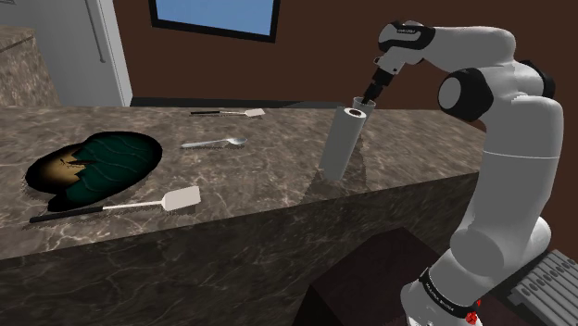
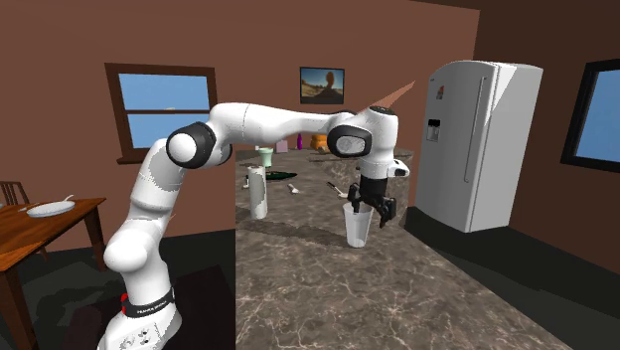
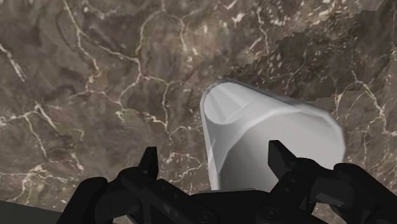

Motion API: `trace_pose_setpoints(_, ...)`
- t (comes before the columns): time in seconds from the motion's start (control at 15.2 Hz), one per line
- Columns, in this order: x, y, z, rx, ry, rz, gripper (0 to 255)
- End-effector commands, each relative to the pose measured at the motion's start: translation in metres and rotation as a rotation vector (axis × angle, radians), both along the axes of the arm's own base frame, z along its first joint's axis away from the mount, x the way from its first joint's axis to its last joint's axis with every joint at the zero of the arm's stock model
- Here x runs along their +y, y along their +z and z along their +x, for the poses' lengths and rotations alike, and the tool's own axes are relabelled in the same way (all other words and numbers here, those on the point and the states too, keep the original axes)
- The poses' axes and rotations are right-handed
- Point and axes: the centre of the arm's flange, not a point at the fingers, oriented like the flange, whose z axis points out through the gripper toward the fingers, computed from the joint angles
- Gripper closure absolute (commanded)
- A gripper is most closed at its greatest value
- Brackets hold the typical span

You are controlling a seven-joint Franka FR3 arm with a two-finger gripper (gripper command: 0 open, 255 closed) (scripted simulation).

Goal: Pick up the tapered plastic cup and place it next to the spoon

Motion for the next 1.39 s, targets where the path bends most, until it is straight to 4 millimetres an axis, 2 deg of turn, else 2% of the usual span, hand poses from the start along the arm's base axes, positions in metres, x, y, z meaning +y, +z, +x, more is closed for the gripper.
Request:
trace_pose_setpoints(0.0,0.0,0.0,0.0,0.0,0.0,0.0,0)
trace_pose_setpoints(0.07,0.0,0.0,0.0,0.0,0.0,0.0,255)
trace_pose_setpoints(0.66,0.0,0.0,0.0,0.0,0.0,0.0,255)
trace_pose_setpoints(1.32,0.0,0.053,0.0,0.0,0.0,0.0,255)
